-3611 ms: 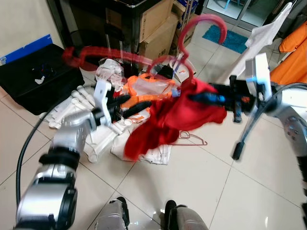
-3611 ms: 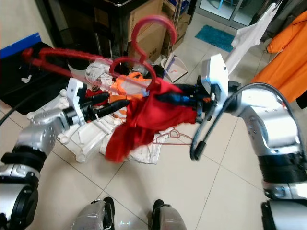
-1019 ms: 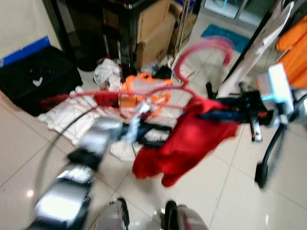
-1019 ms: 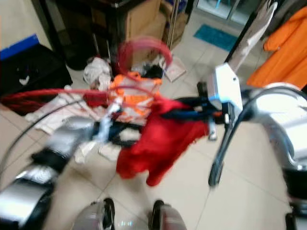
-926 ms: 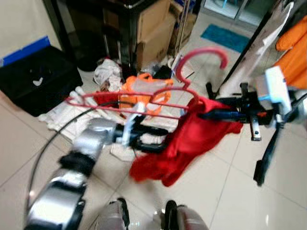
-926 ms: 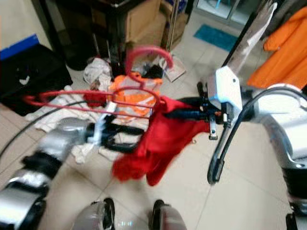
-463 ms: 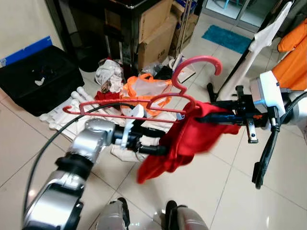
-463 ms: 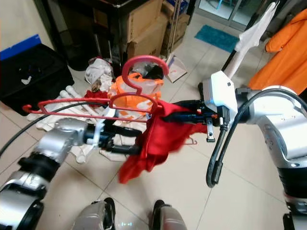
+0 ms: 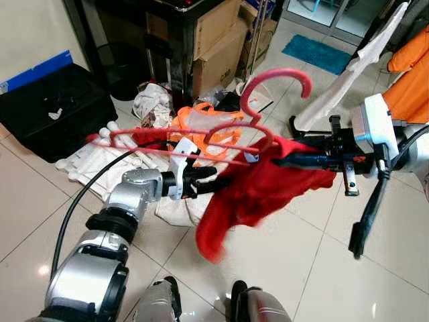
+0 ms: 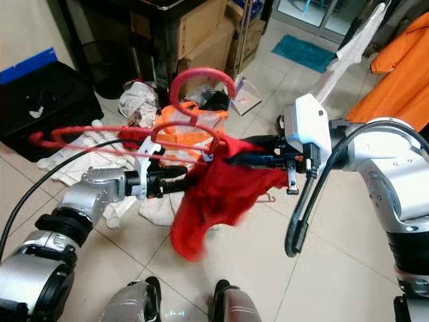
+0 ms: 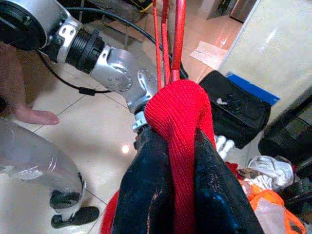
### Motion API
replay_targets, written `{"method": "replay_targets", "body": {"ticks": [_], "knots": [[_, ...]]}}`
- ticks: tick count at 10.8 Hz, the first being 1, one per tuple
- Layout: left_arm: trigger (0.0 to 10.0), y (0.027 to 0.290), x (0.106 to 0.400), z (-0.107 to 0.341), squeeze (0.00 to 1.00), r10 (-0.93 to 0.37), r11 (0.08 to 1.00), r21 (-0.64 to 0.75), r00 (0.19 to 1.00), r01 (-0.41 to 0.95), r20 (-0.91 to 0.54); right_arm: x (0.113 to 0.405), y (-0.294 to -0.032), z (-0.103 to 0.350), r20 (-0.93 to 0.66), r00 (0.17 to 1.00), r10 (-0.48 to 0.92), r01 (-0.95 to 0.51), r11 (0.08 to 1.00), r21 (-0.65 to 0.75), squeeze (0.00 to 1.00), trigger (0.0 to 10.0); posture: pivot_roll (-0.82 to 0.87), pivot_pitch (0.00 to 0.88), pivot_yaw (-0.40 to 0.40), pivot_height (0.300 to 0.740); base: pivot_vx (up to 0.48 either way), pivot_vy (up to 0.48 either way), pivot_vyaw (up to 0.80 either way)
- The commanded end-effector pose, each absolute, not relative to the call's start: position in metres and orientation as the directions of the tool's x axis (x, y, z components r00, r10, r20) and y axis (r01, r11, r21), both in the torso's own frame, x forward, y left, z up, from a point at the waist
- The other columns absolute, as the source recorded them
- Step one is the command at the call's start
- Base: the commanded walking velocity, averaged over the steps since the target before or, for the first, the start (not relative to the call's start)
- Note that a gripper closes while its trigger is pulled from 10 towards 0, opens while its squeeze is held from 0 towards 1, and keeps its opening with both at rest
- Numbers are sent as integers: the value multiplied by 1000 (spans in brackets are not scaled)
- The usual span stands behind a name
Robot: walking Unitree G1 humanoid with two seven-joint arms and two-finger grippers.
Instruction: Hang hanger
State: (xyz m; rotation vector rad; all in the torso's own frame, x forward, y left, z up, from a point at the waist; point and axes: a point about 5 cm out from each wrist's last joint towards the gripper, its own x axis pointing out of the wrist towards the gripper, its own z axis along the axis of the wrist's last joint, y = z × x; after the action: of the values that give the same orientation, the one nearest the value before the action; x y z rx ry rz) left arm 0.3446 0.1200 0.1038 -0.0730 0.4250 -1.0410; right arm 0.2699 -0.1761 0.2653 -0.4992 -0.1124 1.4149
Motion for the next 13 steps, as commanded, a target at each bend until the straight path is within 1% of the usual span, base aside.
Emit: {"method": "replay_targets", "body": {"ticks": [1,2,4,5,6,8,11,13], "knots": [[0,120,346,102,0,-834,541,-277,461,794,-304,269,-182,272,-184,194,964,-899,99,-427,0,0,-179,168,-51,740,0,0,0],[0,124,348,103,0,-818,567,-278,493,775,-296,270,-183,271,-183,199,963,-899,105,-425,0,0,-176,168,-52,740,0,0,0],[0,130,350,105,0,-811,581,-291,514,760,-278,274,-185,270,-183,217,959,-897,122,-424,0,0,-169,167,-54,740,0,0,0],[0,129,348,105,0,-817,575,-295,515,763,-260,278,-186,267,-176,246,953,-889,150,-432,0,0,-167,167,-54,740,0,0,0],[0,124,346,105,0,-819,570,-257,519,780,-244,281,-186,267,-159,264,951,-883,172,-436,0,0,-163,170,-55,740,0,0,0],[0,122,346,107,0,-824,566,-268,520,780,-225,281,-185,267,-152,260,954,-884,172,-434,0,0,-162,171,-55,740,0,0,0],[0,141,355,110,0,-738,674,-261,619,691,-269,287,-195,259,-200,320,926,-868,201,-455,0,0,-169,171,-55,740,0,0,0],[0,156,357,111,0,-691,723,-250,659,645,-297,290,-202,255,-212,354,911,-861,228,-455,0,0,-166,171,-53,740,0,0,0]]}}
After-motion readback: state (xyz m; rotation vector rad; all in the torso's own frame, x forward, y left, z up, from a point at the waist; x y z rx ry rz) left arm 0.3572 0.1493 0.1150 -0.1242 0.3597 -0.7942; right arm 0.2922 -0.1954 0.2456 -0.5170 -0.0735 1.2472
